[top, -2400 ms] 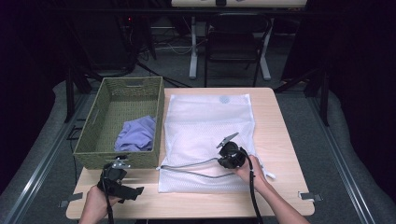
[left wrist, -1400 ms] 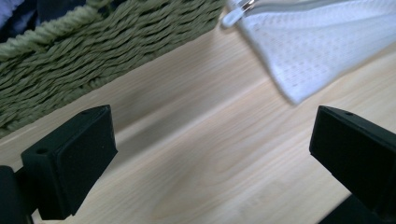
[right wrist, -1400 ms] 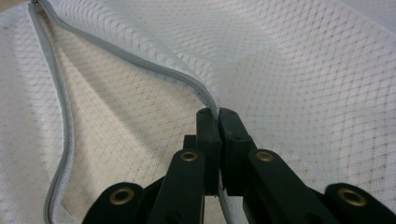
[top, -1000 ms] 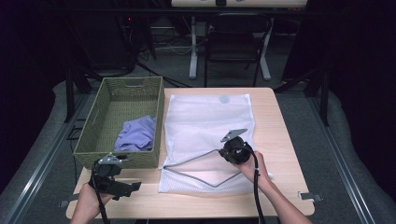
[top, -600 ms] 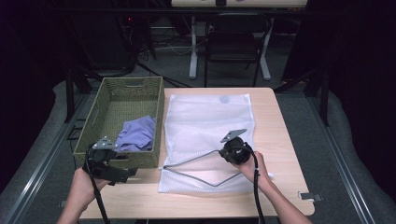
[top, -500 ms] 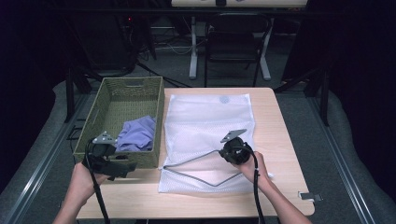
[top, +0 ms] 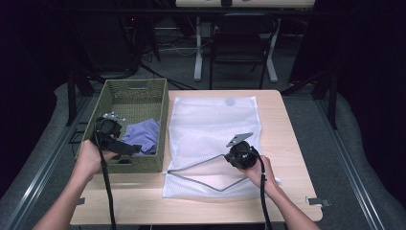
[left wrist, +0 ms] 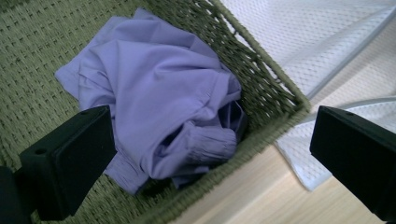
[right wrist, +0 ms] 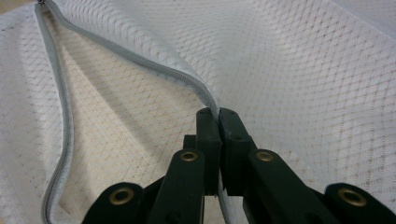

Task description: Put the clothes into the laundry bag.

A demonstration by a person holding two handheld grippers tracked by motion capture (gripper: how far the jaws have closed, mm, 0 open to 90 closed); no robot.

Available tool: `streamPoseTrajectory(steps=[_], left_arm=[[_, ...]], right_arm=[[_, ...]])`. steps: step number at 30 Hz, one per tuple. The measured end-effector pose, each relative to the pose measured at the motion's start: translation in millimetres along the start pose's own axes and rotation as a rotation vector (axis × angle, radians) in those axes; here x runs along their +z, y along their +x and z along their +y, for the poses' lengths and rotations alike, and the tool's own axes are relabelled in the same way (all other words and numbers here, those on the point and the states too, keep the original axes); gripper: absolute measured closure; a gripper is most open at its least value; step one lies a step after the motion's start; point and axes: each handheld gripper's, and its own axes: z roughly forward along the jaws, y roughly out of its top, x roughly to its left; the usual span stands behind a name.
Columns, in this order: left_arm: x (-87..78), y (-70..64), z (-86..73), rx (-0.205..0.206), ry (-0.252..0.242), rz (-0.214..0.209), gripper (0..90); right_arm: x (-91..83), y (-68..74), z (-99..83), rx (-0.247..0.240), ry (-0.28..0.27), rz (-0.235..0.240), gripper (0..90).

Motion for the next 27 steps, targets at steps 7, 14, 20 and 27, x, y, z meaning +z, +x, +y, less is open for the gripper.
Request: streamPoseTrajectory(steps=[7,14,20,27], left_arm=[[19.7,13.4,13.4,0.002,0.061,0.006,0.2],[39.6,24.3,22.1,0.02,0.114,0.029,0.0],[54.6,30.7,29.2,0.026,0.165,0.034,0.0],[71.1,32.3,35.0,0.04,0.224,0.05,0.3]], right_arm=[[0.1,0.3,-0.1,0.0,0.0,-0.001,88.1],[0.4,-0.4,-0.8,-0.001,0.008,-0.003,88.1],[0.6,-0.7,-0.9,-0.005,0.011,-0.006,88.1],[0.4,-1.6,-1.6,-0.006,0.012,-0.006,88.1]])
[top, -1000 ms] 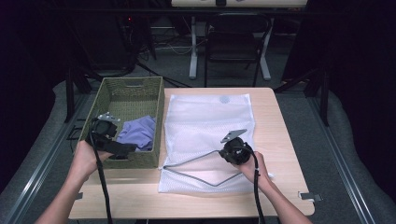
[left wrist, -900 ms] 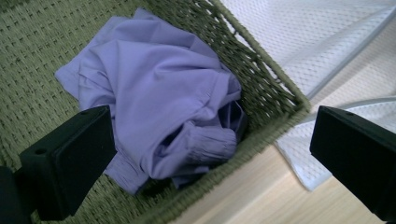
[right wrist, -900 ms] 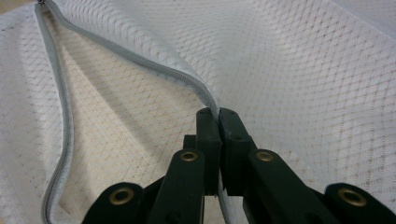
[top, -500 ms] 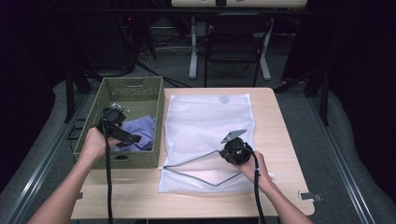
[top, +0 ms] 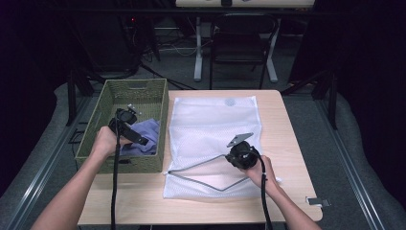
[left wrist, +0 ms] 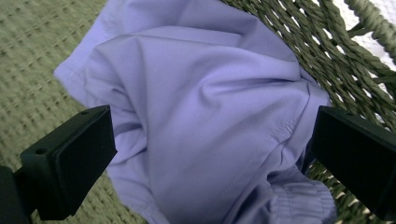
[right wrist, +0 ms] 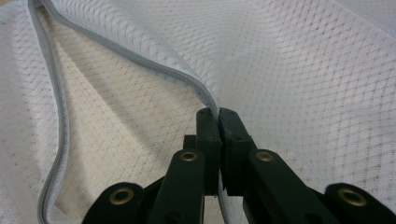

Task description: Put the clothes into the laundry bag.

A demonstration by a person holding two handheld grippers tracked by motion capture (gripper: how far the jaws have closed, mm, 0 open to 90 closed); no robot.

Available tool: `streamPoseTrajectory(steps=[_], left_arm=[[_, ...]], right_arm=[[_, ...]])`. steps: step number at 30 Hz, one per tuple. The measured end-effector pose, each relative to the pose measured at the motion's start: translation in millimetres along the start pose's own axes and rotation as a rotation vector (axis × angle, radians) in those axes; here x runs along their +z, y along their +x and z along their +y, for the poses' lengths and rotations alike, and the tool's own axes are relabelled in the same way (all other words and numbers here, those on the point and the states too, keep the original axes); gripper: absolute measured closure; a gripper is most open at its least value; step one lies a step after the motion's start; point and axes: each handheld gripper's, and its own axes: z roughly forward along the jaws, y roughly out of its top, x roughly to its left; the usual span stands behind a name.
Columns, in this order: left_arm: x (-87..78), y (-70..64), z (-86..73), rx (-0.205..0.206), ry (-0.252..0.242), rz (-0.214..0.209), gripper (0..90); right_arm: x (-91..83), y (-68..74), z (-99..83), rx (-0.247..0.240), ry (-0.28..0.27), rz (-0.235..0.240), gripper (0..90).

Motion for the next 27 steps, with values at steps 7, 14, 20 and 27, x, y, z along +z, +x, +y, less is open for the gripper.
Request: streamPoseTrajectory(steps=[7,14,20,27], left_arm=[[13.9,5.8,5.9,0.011,0.045,-0.009,0.5],[25.7,7.0,10.0,0.046,0.092,-0.009,2.8],[33.6,9.1,11.7,0.051,0.128,-0.017,4.5],[42.0,12.0,13.2,0.046,0.159,-0.014,5.0]], right_arm=[[-0.1,-0.8,-0.3,0.002,-0.001,0.0,88.1],[0.0,-0.8,-0.6,0.007,0.002,-0.004,88.1],[-0.1,-0.5,-0.6,0.009,0.004,-0.004,88.1],[1.1,-0.1,-0.7,0.006,0.007,-0.004,88.1]])
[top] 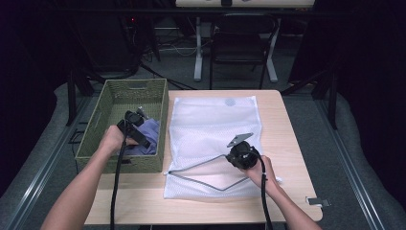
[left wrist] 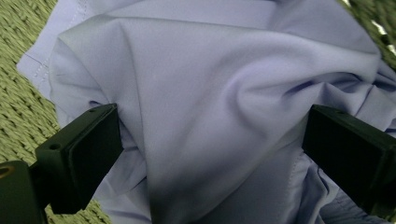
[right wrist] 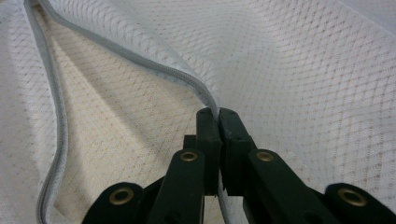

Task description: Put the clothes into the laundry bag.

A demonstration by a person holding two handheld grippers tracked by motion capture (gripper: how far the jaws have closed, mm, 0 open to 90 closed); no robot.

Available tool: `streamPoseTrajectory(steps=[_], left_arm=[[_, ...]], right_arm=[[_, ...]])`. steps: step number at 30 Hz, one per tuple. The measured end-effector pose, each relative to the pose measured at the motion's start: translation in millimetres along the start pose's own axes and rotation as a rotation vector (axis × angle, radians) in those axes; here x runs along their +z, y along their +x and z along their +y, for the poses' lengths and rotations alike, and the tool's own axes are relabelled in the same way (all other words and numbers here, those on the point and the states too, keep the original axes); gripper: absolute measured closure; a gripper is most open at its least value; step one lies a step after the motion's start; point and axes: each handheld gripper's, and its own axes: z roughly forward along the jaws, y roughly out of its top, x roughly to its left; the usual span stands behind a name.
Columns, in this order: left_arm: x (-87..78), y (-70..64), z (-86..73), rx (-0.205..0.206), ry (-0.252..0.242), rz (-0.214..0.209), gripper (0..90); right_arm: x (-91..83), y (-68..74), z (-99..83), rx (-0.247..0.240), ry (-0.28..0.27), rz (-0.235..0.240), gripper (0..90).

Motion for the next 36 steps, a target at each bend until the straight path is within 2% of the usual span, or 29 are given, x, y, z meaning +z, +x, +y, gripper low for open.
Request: streamPoseTrajectory(steps=[6,9,16,21,25,31,34,36], left_arm=[[6.4,2.8,1.8,-0.007,0.019,-0.01,9.2],[9.3,3.7,2.7,-0.009,0.028,-0.022,14.7],[14.8,3.6,6.1,0.004,0.077,-0.044,20.9],[20.2,3.7,8.2,-0.005,0.102,-0.064,28.4],[22.6,3.4,8.8,-0.021,0.112,-0.088,37.9],[22.2,3.0,7.8,-0.038,0.099,-0.136,59.3],[20.0,2.1,6.9,-0.038,0.09,-0.143,67.7],[17.0,1.6,6.2,-0.032,0.079,-0.133,75.8]], right_arm=[[0.6,0.1,0.0,-0.003,0.003,0.0,88.1],[0.8,-0.1,0.0,-0.004,0.004,0.001,88.1],[1.1,0.2,0.0,-0.004,0.006,0.002,88.1],[1.1,0.2,-0.1,-0.008,0.007,0.005,88.1],[1.5,0.0,-0.2,-0.009,0.01,0.006,88.1],[1.4,0.1,-0.2,-0.006,0.012,0.005,88.1],[1.1,0.5,0.1,-0.012,0.01,0.003,88.1],[0.9,0.8,0.0,-0.009,0.011,0.002,88.1]])
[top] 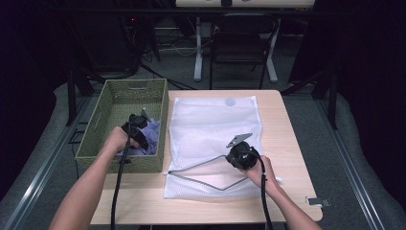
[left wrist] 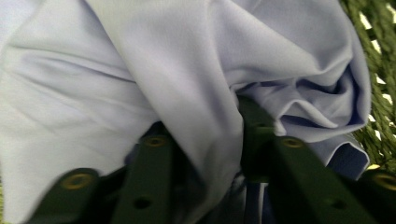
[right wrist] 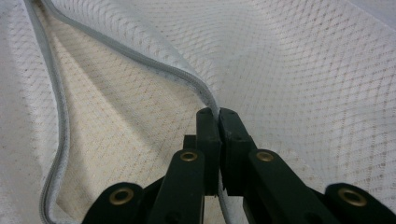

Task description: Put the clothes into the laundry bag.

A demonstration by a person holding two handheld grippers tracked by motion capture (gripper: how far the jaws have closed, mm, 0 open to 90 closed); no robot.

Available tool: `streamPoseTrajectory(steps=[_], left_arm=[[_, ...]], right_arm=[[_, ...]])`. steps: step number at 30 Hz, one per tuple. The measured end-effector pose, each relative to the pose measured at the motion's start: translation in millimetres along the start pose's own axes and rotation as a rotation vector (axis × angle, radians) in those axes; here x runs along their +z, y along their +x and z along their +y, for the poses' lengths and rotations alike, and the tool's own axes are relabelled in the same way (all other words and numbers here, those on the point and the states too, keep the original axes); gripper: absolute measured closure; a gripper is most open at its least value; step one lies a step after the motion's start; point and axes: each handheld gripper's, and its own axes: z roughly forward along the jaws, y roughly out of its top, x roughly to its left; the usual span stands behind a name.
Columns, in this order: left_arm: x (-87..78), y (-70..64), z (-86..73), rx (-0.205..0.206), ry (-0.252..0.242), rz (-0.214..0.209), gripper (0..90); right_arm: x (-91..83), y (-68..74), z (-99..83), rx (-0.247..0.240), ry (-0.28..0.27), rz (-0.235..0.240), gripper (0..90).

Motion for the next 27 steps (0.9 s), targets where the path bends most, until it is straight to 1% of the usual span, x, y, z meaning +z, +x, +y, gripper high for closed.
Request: streamPoseTrajectory(steps=[1,3,6,13,15,19,21,26,27], left_arm=[[-1.3,-0.1,-0.7,0.001,-0.007,0.002,78.8],[-4.3,0.2,-2.3,0.002,-0.016,0.002,81.8],[-9.6,0.5,-4.6,0.006,-0.034,0.002,83.3],[-27.8,0.8,-8.7,0.008,-0.069,0.006,84.4],[-34.5,1.3,-9.7,0.009,-0.069,0.0,84.3],[-48.1,1.5,-11.4,0.015,-0.069,0.01,84.4],[-54.3,2.2,-12.5,0.014,-0.079,0.02,84.4],[-67.7,5.3,-15.8,0.005,-0.108,0.025,84.5],[-70.9,6.0,-16.3,0.008,-0.107,0.027,84.5]], right_arm=[[0.1,-0.3,0.0,-0.003,0.0,0.002,88.1],[0.0,-0.4,0.0,-0.003,-0.001,0.002,88.1],[-0.2,-0.6,0.1,-0.005,-0.001,0.002,88.1],[-0.4,-0.6,0.1,-0.006,-0.001,0.0,88.1],[-0.1,-0.5,0.0,-0.007,0.001,0.0,88.1],[-0.3,-0.2,-0.1,-0.003,0.002,0.0,88.1],[-0.2,-0.1,-0.1,-0.002,0.002,0.0,88.1],[-0.4,-0.6,-0.1,-0.006,0.002,0.001,88.1],[-0.4,-0.7,-0.1,-0.006,0.001,0.0,88.1]])
